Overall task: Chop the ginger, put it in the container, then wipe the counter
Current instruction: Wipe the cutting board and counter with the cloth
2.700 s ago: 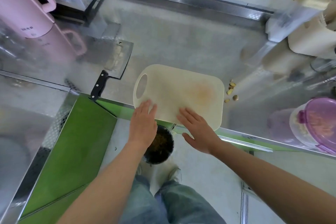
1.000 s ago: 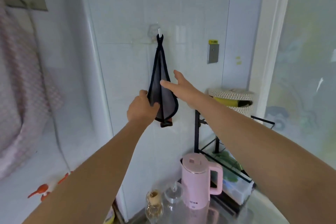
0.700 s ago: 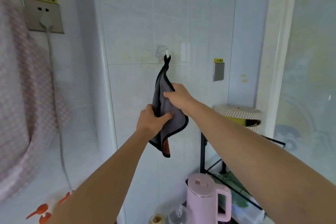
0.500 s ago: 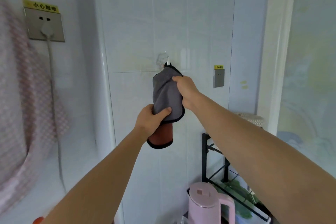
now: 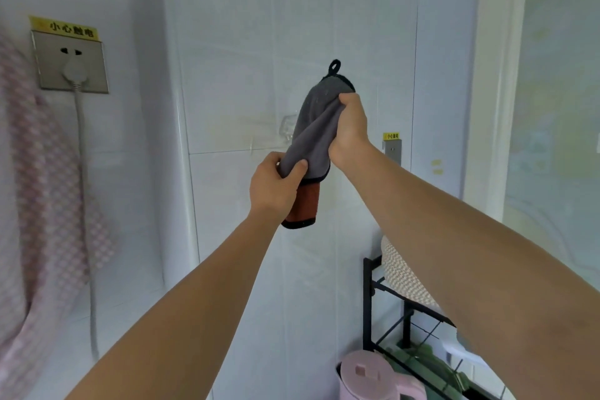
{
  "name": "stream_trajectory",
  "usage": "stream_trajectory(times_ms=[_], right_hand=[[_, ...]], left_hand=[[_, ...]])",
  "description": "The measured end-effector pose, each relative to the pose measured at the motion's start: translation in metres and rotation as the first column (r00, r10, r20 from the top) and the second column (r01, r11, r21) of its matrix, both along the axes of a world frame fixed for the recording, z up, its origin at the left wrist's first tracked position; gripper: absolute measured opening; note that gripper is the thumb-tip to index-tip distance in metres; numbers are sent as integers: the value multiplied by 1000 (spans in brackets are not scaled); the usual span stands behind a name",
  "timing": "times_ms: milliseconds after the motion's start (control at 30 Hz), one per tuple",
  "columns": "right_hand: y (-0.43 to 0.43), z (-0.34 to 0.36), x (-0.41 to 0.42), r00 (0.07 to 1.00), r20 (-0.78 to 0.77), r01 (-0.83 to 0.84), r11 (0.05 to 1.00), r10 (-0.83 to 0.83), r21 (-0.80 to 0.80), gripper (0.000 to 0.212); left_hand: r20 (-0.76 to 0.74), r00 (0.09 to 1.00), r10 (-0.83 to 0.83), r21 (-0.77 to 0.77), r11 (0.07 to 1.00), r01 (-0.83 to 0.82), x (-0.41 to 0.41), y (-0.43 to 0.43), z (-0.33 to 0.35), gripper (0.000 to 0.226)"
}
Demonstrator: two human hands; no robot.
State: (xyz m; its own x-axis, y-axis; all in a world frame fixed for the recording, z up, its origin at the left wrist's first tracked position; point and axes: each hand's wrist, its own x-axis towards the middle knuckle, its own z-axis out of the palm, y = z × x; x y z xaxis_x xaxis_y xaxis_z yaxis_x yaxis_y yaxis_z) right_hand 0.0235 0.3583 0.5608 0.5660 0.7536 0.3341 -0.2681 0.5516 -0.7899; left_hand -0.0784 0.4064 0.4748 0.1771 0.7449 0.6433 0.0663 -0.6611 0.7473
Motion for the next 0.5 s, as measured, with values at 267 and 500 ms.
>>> stream_trajectory(times_ms=[267, 500], right_hand=[[-7, -84, 30, 997, -76, 14, 978, -31, -207, 26], [-79, -211, 55, 967, -240, -20, 920, -81, -391, 26]], left_hand=[[-82, 964, -251, -287, 933, 219, 15, -12, -64, 26], [-9, 842, -540, -690, 613, 385, 45, -76, -168, 50]])
